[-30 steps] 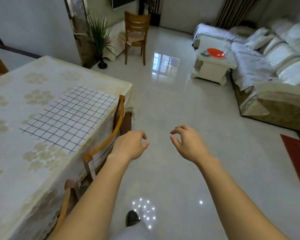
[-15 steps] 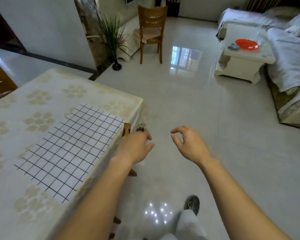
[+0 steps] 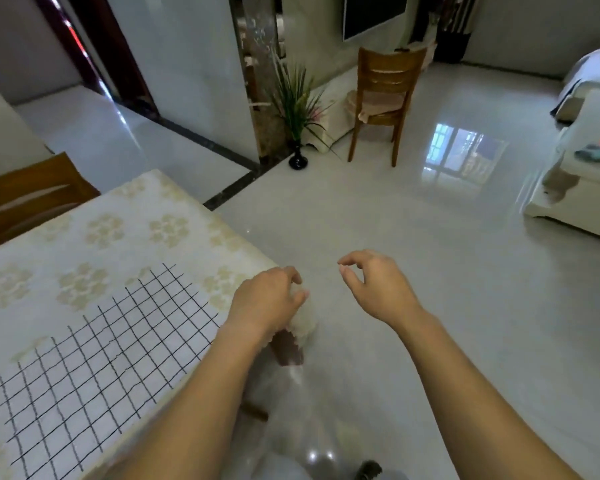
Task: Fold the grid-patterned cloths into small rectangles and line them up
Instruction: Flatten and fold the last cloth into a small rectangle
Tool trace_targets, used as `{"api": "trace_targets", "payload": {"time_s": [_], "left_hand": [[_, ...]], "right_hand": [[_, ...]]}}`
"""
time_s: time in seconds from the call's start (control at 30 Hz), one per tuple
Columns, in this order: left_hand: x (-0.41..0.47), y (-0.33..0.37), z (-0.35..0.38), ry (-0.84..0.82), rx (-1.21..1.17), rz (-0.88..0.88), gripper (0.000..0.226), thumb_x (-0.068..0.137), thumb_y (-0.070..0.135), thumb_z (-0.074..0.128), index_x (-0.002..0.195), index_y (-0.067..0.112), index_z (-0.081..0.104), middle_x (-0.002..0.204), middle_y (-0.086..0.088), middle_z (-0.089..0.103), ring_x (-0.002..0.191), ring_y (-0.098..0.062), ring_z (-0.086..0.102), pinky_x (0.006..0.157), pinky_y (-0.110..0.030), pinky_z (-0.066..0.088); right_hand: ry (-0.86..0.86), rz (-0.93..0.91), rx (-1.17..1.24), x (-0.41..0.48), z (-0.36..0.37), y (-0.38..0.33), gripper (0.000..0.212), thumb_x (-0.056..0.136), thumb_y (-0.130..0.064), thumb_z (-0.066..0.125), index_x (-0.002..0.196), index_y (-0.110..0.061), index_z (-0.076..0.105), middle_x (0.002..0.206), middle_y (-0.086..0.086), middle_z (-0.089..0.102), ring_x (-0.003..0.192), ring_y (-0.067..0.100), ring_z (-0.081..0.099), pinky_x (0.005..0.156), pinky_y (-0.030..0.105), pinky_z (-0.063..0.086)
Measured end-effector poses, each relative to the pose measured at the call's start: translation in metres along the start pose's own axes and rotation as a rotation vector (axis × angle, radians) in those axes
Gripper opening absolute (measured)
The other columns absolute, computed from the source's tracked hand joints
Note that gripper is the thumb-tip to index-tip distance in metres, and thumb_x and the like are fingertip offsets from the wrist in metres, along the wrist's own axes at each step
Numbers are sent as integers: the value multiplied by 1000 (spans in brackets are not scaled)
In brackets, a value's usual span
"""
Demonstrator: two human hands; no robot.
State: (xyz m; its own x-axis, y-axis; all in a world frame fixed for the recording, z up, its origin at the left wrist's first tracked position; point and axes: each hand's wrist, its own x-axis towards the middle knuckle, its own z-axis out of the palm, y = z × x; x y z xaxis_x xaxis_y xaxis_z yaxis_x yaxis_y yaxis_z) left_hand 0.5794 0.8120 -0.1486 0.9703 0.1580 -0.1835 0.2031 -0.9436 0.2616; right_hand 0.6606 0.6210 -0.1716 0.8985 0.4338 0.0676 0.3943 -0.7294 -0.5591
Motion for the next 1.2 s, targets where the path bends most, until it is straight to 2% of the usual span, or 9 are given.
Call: {"api": "trace_targets", "payload": {"time_s": [0.1,0.27,0.53,0.7,0.9,0.97,1.07,1.13,1.2], "left_hand": [[34,8,-3,-13,-4,-91,37,99,51,51,128,29,58,128,6,63,116,-18,59,95,-40,49],[106,5,0,-1,-2,-163,38,99,51,49,128,28,58,128,4,64,112,-20,62,91,-40,52],[269,-4,-26,143,-45,-204,31,100,44,51,125,28,60,125,1,65,112,-23,62,97,-39,47],[333,-25,-59,236,-23,-251,27,101,36,49,123,28,61,120,2,67,108,-23,64,94,-37,44],[342,-101,-64,325,-5,-547,15,98,29,49,102,25,63,100,1,69,91,-24,66,78,-32,38],[343,-122,-59,352,-8,-643,18,98,32,49,101,24,64,100,2,70,91,-24,66,78,-32,40],[346,-148,-52,366,6,-823,23,99,31,44,103,22,65,100,3,71,88,-24,67,79,-33,44],[349,-157,-51,385,-21,-953,22,98,29,44,102,22,64,100,3,71,88,-24,67,80,-34,47],[351,-158,-51,415,-59,-1081,21,98,30,46,103,24,64,101,4,71,91,-24,67,83,-36,49]], "right_hand": [[-38,-68,4,42,-6,17,24,99,-32,54,112,-22,70,113,-1,67,104,19,62,96,36,47],[-67,-168,-40,125,-8,42,23,99,-32,54,112,-21,70,112,0,68,103,20,62,96,33,46],[-136,-250,-151,283,-21,55,24,100,-35,53,114,-24,69,113,-3,67,104,19,60,96,33,45],[-139,-268,-136,373,-12,47,23,100,-33,53,114,-23,69,112,-3,66,101,17,60,89,32,48],[-269,-457,-54,452,57,-3,20,97,-32,55,101,-24,74,97,-3,71,88,17,64,84,33,51],[-346,-536,-32,476,80,-22,20,97,-31,55,97,-22,73,91,-2,69,84,18,63,79,34,52],[-485,-659,10,509,112,-53,19,97,-29,54,91,-23,71,87,-3,66,80,17,61,70,29,47],[-556,-769,36,527,133,-69,18,98,-28,56,94,-23,73,87,-3,64,80,18,59,70,27,44],[-641,-874,48,542,147,-84,19,98,-27,56,97,-21,73,89,-1,64,81,21,61,72,33,50]]}}
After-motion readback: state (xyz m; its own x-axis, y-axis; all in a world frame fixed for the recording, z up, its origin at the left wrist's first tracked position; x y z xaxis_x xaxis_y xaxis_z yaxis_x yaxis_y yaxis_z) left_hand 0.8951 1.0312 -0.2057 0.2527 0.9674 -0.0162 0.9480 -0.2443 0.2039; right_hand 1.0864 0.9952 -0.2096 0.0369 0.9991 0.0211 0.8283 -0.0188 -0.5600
